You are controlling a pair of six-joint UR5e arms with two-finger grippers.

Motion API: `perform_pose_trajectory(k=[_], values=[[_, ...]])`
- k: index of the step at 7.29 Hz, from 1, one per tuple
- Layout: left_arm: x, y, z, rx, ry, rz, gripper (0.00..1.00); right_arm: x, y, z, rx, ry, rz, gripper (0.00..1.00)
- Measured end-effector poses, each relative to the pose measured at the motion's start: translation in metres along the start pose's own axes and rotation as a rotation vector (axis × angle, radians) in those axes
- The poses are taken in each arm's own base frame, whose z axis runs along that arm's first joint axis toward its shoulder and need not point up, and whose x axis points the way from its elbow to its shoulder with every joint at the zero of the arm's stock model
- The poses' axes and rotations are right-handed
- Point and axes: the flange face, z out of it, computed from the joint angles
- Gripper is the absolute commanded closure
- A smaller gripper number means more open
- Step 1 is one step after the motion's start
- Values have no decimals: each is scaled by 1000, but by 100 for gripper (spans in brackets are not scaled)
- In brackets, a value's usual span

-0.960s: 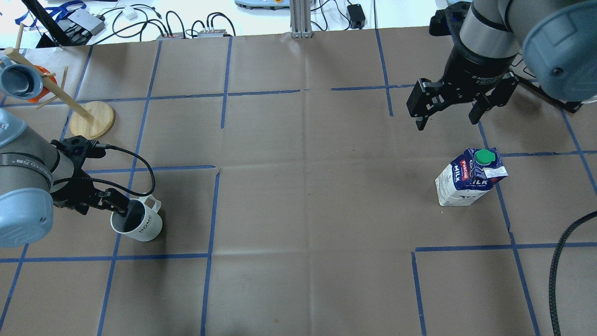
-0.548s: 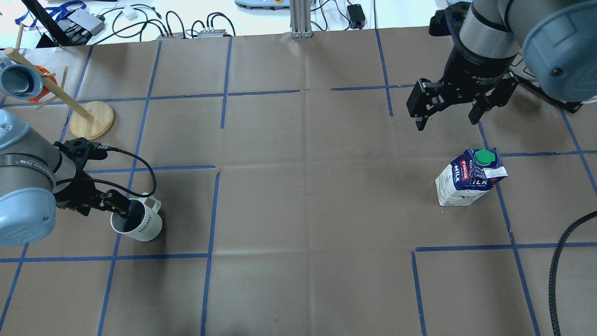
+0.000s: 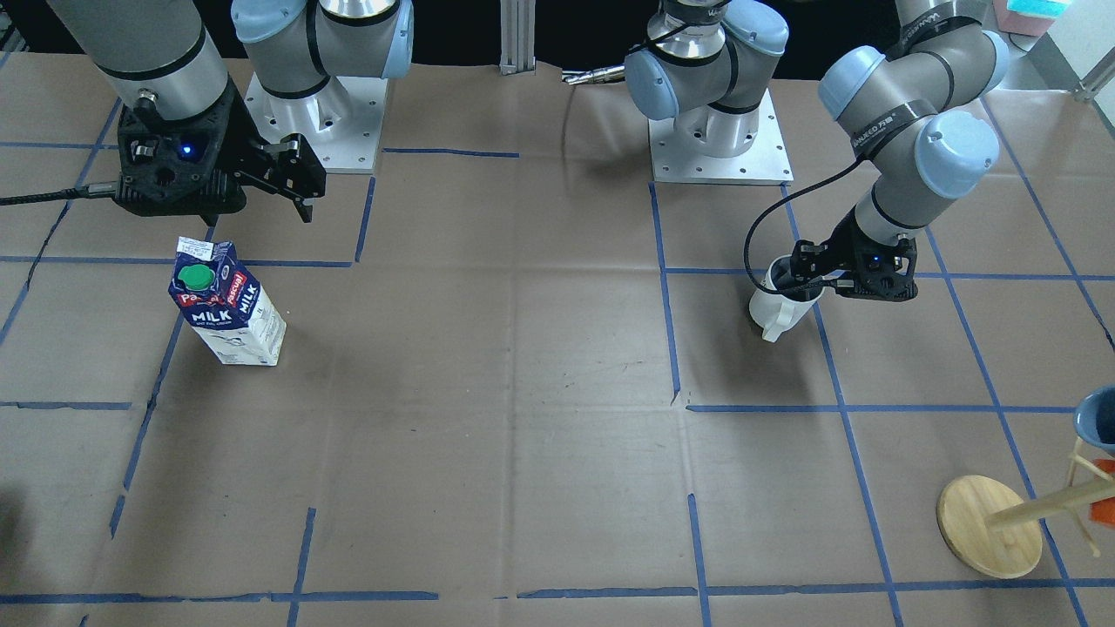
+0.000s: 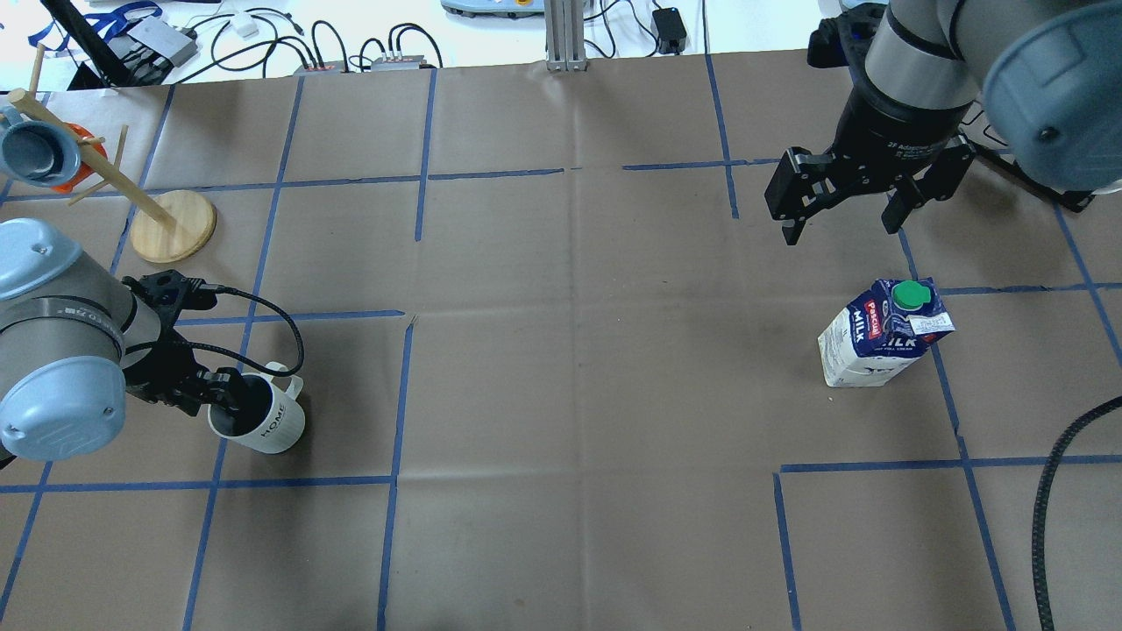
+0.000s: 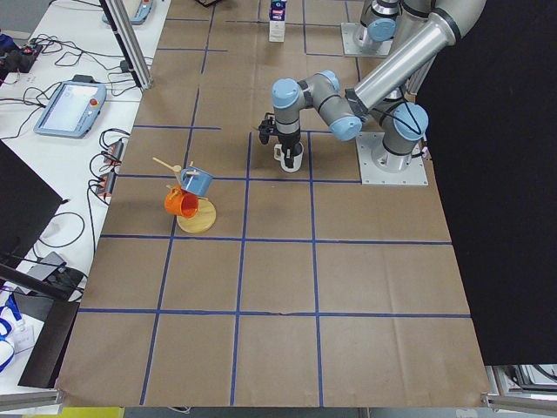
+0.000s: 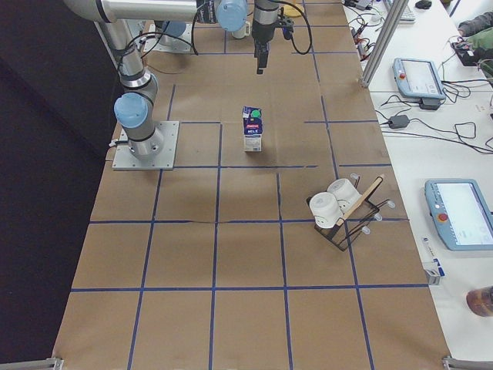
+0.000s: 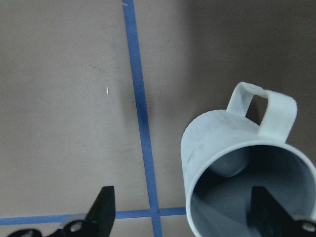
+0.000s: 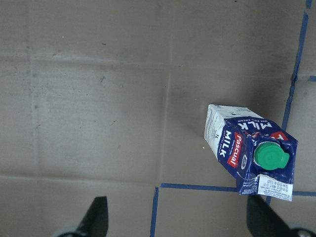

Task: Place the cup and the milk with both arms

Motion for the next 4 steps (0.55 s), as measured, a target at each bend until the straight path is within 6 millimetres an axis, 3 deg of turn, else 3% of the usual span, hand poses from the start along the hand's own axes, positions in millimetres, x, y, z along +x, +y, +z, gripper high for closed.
perform_pose_trajectory(k=[4], values=[[5,-2,-2,8,0,-19,100,0,0,0,0,0,0,0]])
